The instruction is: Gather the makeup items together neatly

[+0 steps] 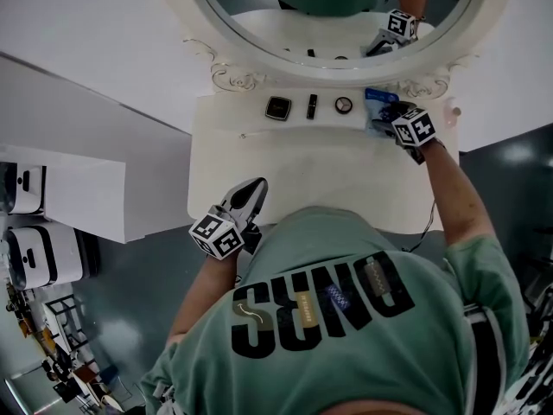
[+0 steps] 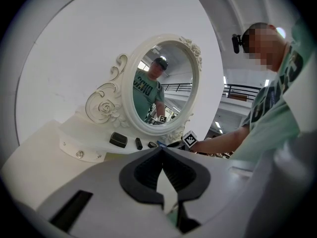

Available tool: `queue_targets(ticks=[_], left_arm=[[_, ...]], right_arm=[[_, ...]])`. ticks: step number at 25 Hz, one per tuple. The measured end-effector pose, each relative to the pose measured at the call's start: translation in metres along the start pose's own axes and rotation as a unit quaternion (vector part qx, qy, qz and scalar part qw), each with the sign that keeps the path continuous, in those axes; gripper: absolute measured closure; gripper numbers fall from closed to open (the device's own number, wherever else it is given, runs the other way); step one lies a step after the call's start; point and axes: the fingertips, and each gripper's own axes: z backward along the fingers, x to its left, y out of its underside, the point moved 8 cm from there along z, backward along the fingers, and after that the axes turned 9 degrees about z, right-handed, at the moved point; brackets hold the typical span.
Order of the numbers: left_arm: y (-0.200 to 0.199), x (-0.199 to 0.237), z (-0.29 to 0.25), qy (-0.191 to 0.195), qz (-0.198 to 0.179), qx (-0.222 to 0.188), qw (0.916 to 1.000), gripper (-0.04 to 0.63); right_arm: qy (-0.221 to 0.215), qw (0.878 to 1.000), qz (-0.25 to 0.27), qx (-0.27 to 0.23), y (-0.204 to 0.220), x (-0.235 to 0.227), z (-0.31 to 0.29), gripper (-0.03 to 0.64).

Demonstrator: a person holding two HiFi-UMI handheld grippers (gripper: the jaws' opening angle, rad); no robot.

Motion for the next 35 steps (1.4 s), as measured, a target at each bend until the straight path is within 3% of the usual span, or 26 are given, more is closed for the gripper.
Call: queue_targets(ticks=[12,17,21,25,31,35], left_arm=[[-0.002,-0.007,-0.01,0.015,-0.005,0.003,0.9999,0.586],[-0.007,-0.01,-0.016,0.023,-0.009,0.001,0.9997,0.586],[-0.021,-0.011,-0.025,0.032,-0.022,-0.011,0.9992,0.586],[-0.042,-0.015,-0.039,0.046,-0.04,-0.026,0.9978,0.586],[-0.066,-0.023,-0.059,0.067,-0.061,-0.041,0.9951,0.586],[-0.065,-0.03,-0.068,0.078,-0.065,-0.037,0.9942,0.586]], right_arm=[[0.01,1.0,-0.005,-0.011,-0.004,0.0,0.002,0.261],[0.013,0.994,-0.019,-0.103,-0.03,0.015,0.041,0.261],[-0.006,0.98,-0.032,-0.198,-0.047,0.048,0.093,0.264],[-0.009,0.966,-0.043,-0.255,-0.042,0.081,0.134,0.386],[0.01,0.955,-0.07,-0.29,-0.025,0.114,0.153,0.602],[-0.006,0.958,-0.085,-0.275,-0.013,0.13,0.145,0.621]])
